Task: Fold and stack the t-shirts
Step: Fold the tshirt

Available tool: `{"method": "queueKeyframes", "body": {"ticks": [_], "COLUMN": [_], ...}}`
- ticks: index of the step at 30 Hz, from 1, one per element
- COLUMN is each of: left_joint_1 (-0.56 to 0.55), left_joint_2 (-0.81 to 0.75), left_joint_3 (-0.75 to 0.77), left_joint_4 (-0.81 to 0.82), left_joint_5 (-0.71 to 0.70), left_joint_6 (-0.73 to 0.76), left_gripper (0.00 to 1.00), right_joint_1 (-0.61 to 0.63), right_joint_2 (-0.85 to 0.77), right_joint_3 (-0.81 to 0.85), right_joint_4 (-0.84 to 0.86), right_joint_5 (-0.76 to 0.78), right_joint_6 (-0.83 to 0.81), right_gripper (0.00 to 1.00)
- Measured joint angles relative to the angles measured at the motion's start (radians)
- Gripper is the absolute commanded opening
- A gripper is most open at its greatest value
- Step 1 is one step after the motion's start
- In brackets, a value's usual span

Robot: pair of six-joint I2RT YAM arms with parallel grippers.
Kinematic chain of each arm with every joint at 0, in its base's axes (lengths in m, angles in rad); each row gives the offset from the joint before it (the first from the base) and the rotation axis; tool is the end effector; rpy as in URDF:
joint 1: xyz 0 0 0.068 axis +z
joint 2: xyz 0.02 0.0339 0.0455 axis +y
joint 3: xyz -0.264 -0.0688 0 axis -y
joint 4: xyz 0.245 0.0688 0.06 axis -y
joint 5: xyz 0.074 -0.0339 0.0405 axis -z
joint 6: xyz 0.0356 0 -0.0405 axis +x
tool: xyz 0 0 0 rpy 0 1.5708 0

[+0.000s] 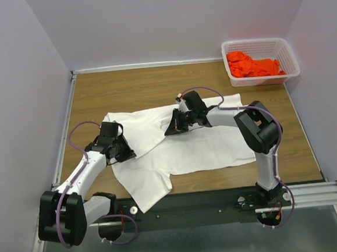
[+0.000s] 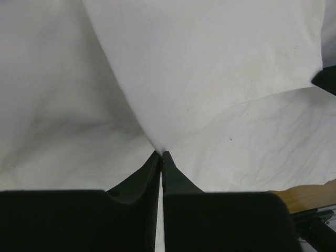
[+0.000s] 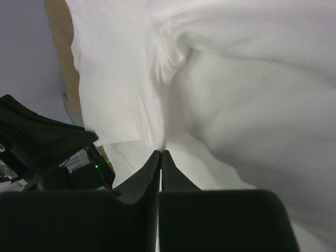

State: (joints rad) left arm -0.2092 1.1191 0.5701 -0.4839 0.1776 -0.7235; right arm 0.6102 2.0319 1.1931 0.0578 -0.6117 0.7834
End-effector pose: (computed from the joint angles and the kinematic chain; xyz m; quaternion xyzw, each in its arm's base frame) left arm 0.1952 -0.0479 0.1807 -0.2214 0.9347 -0.1954 0.1980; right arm 0.3317 0.2569 0.1352 -0.0393 0.8869 0.4486 0.1030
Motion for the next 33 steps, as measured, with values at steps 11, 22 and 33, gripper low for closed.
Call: {"method": "queueKeyframes", "body": {"ticks": [11,22,33], "left_joint_1": [0.0,0.0,0.0], "left_joint_2": [-0.055,-0.094,-0.163], "left_joint_3": [0.008,0.031,0.167], "left_joint_4": [-0.055,-0.132,-0.19], "left_joint_5": [-0.007,-0.04,-0.116], "left_joint_6": [-0.019,-0.027,0.07], "left_gripper": [0.11,0.33,0.62], "right_joint_1": [0.0,-0.019,-0.305], "right_joint_2": [-0.013,-0.122,-0.389], "right_joint_3": [-0.002,-0.007,-0.089], "right_joint_4": [-0.035,-0.219,-0.277], "right_joint_5": [-0.018,0.109,0.399], "right_joint_6": [-0.043,-0.19,-0.244], "right_gripper": [0.18,0.42,0.46]}}
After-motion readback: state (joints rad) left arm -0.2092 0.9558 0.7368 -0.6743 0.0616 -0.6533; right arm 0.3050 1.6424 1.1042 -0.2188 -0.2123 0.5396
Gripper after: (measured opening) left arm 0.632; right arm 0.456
